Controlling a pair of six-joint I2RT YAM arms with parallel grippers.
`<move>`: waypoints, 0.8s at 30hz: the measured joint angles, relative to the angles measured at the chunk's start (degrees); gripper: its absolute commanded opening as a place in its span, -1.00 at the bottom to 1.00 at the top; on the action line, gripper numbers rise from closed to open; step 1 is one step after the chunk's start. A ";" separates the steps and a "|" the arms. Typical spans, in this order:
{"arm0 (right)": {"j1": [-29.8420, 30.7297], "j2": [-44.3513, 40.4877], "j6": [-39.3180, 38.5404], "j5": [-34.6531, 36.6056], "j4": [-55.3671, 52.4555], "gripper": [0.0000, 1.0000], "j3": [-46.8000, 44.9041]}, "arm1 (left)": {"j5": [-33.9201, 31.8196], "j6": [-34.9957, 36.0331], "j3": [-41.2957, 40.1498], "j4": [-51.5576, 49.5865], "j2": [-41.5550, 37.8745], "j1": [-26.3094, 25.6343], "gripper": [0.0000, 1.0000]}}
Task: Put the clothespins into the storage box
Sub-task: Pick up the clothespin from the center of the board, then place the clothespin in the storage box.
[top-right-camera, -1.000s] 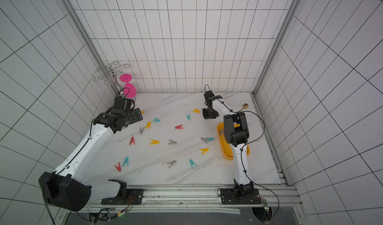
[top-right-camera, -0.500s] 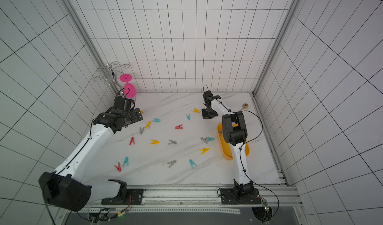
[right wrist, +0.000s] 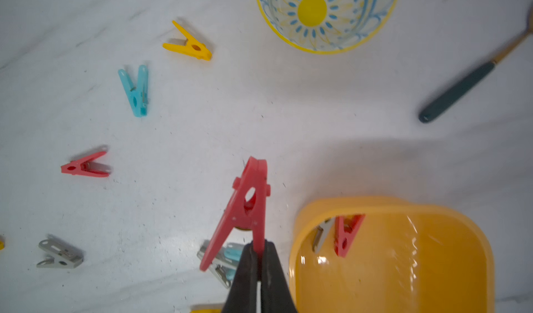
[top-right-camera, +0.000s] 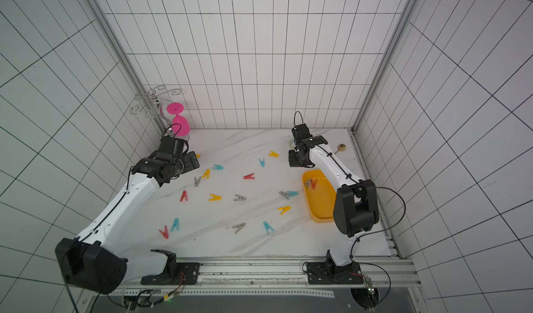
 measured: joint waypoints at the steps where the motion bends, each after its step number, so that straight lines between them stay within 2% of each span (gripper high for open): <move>1: -0.92 -1.73 0.61 -0.02 -0.20 -0.90 -2.49 | 0.20 -0.15 -0.02 0.11 0.00 0.00 0.97; 4: -5.05 -5.66 2.08 0.13 -0.94 -0.89 -10.84 | 1.03 -0.44 -0.04 0.83 0.00 0.00 0.97; 9: -10.45 -6.45 3.28 0.46 -1.42 -0.84 -18.93 | 2.51 -0.57 -0.07 1.77 0.00 0.00 0.97; 24: -13.55 5.18 3.39 1.36 3.98 -0.74 -19.15 | 3.78 -0.37 0.22 2.08 0.07 0.00 0.97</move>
